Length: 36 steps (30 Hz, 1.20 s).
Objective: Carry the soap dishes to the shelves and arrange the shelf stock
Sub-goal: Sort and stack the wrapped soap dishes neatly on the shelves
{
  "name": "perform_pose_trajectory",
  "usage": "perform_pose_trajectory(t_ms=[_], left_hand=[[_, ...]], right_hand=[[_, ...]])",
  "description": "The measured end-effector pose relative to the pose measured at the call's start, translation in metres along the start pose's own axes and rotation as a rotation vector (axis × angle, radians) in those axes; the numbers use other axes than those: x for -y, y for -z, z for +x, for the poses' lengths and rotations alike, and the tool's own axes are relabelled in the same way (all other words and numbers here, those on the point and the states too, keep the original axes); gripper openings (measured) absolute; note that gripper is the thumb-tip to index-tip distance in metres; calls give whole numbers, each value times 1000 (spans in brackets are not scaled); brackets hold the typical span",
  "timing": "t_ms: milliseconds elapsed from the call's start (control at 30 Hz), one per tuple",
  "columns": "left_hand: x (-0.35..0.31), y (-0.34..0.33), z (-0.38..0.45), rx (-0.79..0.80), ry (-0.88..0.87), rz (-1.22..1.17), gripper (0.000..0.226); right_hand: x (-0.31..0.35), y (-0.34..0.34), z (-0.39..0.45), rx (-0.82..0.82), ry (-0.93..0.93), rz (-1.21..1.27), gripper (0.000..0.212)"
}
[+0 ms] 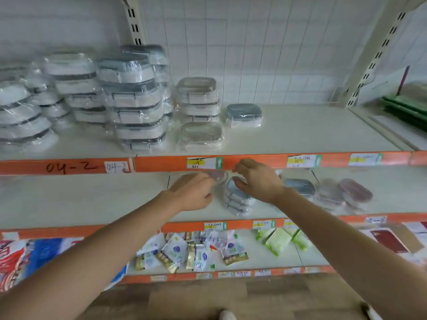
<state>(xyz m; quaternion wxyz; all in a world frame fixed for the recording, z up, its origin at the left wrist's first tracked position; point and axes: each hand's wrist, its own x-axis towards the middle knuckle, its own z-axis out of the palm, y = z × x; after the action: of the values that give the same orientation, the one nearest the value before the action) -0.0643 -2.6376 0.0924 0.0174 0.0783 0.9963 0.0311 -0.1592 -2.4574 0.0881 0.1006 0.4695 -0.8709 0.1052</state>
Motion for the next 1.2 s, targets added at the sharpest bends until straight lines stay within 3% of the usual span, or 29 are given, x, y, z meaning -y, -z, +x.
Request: perform_pose_trajectory(t_ms=[167,300,400,533,667,833,1000,1200], left_hand=[[9,-70,-14,133,127,-65,45],[37,-127,3,191,316,-105,57],[68,-169,30,140,453,-158,63],[112,-222,87,-52,626,-254,70],[150,-267,137,-103,766,-209,89],[164,-310,165,-67,862,-226,101],[164,-323,162,-98,816,-123,81],[147,-316,156,-46,793,-85,72]], right_hand=[[14,-66,-40,272,-99,-54,49],[-1,-117,-36,313,-246,-76,61],[-22,-157,-25,311,-306,-102,69],[-55,-199,0,218,-368,-121,86],[-82,-232,19,270,-464,-163,109],[-94,-266,22,179,-493,-261,94],[-100,-261,27,227,-540,-155,79],[-97,-260,22,239,-533,-203,84]])
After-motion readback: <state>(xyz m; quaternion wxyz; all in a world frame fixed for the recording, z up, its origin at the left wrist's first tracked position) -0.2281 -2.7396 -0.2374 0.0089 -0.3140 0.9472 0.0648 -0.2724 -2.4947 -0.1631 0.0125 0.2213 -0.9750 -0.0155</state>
